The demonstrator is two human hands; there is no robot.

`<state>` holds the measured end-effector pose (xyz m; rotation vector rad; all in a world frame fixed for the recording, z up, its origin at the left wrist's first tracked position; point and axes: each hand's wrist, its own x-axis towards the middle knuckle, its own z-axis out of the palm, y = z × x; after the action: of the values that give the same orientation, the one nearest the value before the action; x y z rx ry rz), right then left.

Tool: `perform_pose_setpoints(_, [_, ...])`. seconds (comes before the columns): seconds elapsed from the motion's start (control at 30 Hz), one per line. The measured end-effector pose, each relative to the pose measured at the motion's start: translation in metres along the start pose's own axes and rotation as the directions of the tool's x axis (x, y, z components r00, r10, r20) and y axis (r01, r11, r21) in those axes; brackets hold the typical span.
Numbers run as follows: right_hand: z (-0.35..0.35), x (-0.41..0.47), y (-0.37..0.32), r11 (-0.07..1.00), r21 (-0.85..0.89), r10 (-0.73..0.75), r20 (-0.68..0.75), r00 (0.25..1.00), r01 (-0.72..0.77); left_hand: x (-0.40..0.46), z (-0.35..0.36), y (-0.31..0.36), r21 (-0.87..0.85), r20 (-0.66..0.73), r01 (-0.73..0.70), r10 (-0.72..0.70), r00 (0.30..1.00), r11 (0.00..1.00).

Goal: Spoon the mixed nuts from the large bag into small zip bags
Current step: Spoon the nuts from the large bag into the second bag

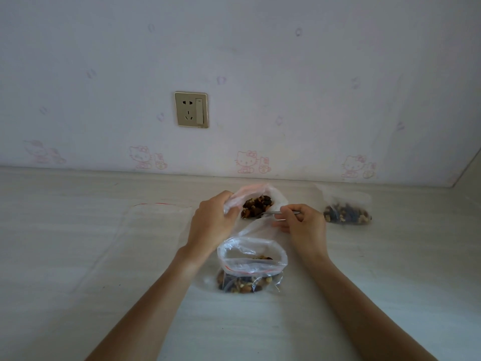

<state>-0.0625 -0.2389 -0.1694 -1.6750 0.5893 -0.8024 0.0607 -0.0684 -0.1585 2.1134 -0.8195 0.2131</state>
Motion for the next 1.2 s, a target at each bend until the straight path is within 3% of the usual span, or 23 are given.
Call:
perform_pose_setpoints(0.23, [0.005, 0.001, -0.002, 0.999, -0.011, 0.046, 0.026, 0.999, -0.046, 0.0, 0.002, 0.001, -0.004, 0.004, -0.033, 0.033, 0.999, 0.999])
perform_pose_setpoints(0.6, [-0.005, -0.003, -0.016, 0.998, 0.049, 0.038, 0.024, 0.999, -0.039, -0.002, -0.007, 0.0, -0.041, -0.12, 0.093, -0.098, 0.988, 0.995])
perform_pose_setpoints(0.83, [-0.018, -0.003, -0.047, 0.998, 0.059, 0.008, 0.057, 0.998, -0.012, -0.001, -0.023, 0.005, -0.098, -0.075, 0.099, -0.106, 0.991, 0.99])
perform_pose_setpoints(1.07, [-0.053, -0.025, -0.061, 0.993, 0.11, -0.04, 0.099, 0.994, 0.029, -0.038, -0.051, 0.021, 0.071, -0.25, -0.043, 0.06, 0.966, 0.997])
perform_pose_setpoints(1.2, [-0.069, -0.045, -0.056, 0.991, 0.134, -0.04, 0.138, 0.99, 0.021, -0.065, -0.061, 0.032, 0.196, -0.079, -0.023, 0.039, 0.996, 0.98])
